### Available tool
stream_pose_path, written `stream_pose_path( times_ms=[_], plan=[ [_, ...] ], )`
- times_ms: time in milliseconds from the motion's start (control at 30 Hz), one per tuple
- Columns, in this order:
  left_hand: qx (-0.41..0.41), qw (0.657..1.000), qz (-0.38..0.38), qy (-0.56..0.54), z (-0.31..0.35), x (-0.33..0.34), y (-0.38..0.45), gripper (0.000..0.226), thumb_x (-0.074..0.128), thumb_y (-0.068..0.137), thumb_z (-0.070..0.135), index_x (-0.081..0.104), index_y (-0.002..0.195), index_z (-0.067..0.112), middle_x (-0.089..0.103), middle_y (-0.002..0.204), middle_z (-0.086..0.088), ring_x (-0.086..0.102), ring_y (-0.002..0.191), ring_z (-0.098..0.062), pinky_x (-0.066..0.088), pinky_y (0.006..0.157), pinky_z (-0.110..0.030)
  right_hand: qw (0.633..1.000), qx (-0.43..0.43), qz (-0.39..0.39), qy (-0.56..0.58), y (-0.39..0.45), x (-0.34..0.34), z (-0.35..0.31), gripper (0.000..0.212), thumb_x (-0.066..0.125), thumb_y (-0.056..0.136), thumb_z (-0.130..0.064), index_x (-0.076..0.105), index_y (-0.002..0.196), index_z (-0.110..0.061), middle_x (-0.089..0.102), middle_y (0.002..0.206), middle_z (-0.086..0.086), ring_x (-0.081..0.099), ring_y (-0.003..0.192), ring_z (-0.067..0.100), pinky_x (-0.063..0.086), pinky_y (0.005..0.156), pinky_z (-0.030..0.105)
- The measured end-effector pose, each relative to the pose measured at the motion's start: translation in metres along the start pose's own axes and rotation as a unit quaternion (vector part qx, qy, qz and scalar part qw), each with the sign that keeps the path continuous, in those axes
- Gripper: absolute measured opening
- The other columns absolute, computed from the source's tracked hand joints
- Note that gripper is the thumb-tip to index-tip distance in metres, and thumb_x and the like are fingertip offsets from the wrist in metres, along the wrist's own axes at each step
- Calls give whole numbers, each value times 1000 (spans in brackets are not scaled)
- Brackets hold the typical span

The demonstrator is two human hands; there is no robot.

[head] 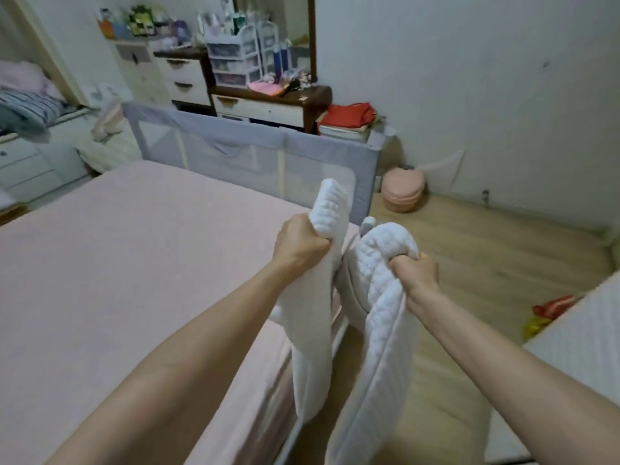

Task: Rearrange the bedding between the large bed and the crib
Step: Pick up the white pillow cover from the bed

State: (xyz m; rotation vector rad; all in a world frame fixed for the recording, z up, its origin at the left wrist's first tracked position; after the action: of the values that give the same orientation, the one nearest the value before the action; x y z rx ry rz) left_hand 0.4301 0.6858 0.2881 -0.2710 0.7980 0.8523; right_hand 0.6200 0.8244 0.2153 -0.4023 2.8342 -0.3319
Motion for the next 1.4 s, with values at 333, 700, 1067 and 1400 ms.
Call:
stream_pose_path(
  times_ms=[333, 700, 1067, 1400],
  plan=[
    [66, 990, -94, -86, 165, 172, 146, 28, 67, 66, 33, 65, 87, 14, 69, 84, -2, 66, 80, -22, 54, 66, -32, 991, 78, 106, 34, 195, -134, -50, 12, 52, 72, -3, 52, 62, -10, 47, 58, -1, 45, 53, 15, 34, 50, 23],
    [109, 942, -231, -217, 308, 359, 363, 19, 67, 58, 19, 53, 69, 12, 53, 69, 1, 53, 66, -15, 47, 60, -34, 991, 106, 77, 33, 438, -170, -104, 5, 57, 75, -11, 52, 74, -11, 47, 77, -1, 41, 67, 12, 33, 56, 24],
    [17, 965, -181, -187, 365, 447, 609, 52, 70, 42, 50, 68, 82, 17, 72, 81, -3, 70, 79, -22, 59, 72, -46, 991, 79, 68, 77, 701, -141, -187, 66, 77, 72, -49, 55, 119, -8, 57, 108, 0, 53, 93, 17, 42, 81, 26],
    [-79, 968, -59, -231, 360, 471, 805, 24, 71, 72, 30, 70, 91, 15, 72, 89, -2, 68, 83, -17, 56, 74, -34, 998, 47, -26, 11, 945, -58, -274, 71, 68, 81, -46, 48, 131, 0, 55, 132, 10, 54, 118, 23, 37, 86, 21]
  ],
)
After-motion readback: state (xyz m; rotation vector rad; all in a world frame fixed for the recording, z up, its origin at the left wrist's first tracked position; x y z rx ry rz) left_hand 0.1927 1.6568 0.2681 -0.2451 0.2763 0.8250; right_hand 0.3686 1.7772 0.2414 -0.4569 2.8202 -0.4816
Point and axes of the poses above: each hand's wrist, its own y-axis towards the middle knuckle, its own x-axis out of the palm, z = x × y, the point moved 8 cm from there along y, towards the middle knuckle
